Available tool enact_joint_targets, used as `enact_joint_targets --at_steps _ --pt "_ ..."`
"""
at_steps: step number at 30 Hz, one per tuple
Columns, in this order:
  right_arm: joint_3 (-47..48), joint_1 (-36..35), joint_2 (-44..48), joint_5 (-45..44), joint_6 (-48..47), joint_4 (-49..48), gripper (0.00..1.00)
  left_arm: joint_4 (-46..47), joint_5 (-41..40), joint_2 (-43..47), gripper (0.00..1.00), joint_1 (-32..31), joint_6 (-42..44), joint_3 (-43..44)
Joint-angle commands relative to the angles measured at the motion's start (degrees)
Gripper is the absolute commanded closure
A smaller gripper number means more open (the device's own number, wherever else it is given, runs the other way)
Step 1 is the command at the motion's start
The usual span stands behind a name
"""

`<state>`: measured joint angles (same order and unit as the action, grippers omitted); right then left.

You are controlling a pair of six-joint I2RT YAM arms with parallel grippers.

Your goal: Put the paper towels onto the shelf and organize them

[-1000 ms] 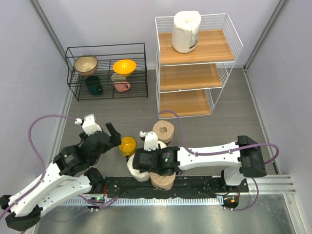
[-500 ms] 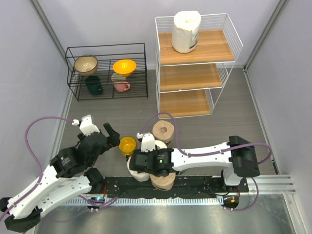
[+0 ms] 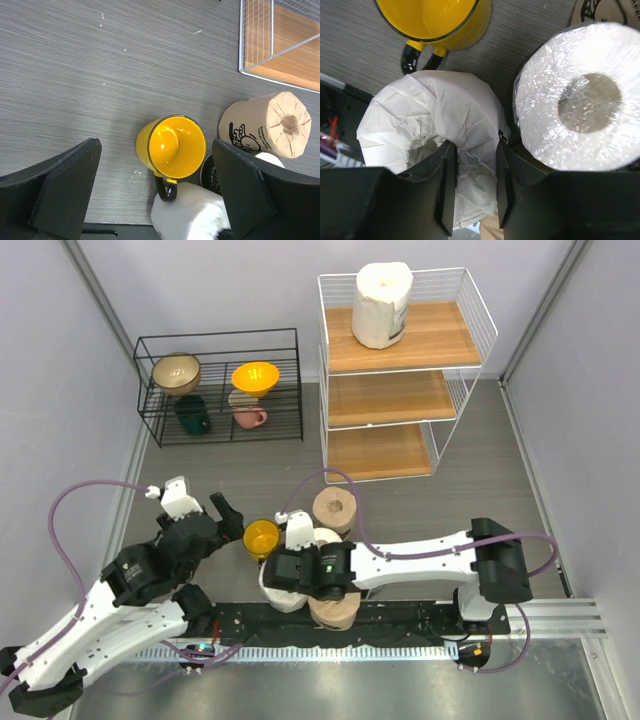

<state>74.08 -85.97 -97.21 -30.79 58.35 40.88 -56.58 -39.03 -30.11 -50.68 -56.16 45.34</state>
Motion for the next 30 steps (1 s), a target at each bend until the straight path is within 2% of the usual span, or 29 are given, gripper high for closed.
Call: enact_joint_targets --at_steps 1,6,10,13,17,22,23,27,29,30 --pt "2.64 -0.16 12.29 -3.92 -3.76 -2.47 0.75 -0.55 -2.98 0.84 0.0 -0.3 1.58 2.47" --pt "3.08 -0.16 26.59 -7.96 -5.87 -2.92 0.73 -1.08 -4.04 0.93 0.0 -0.3 2.02 3.08" --pt "3.52 -0.16 36.7 -14.9 -7.63 -1.34 0.73 -0.9 -3.78 0.67 0.0 -0.21 2.02 3.09" --pt "6.94 -0.07 41.03 -23.86 -10.7 4.0 0.73 -0.29 -3.43 0.23 0.0 -0.3 2.11 3.0" --pt "16.32 -0.16 40.7 -32.31 -18.69 5.79 0.7 0.76 -2.64 -1.35 0.0 -0.21 2.28 3.0" --pt "31.18 -0.07 30.96 -42.15 -34.22 5.53 0.68 1.82 -2.11 -3.02 0.0 -0.3 2.37 3.61" --pt "36.52 0.19 27.37 -42.86 -36.7 5.0 0.68 1.99 -2.02 -3.2 0.0 -0.3 2.37 3.61" --pt "45.0 3.35 23.74 -43.48 -49.27 -2.72 0.68 2.0 -1.58 -3.82 0.0 -0.3 2.37 4.23" --pt "47.45 6.59 23.47 -40.42 -54.02 -6.95 0.68 2.0 -1.58 -3.73 0.0 -0.3 2.37 4.23" --pt "48.69 10.7 22.95 -39.1 -54.74 -7.22 0.68 1.91 -1.49 -3.82 0.0 -0.3 2.46 4.23"
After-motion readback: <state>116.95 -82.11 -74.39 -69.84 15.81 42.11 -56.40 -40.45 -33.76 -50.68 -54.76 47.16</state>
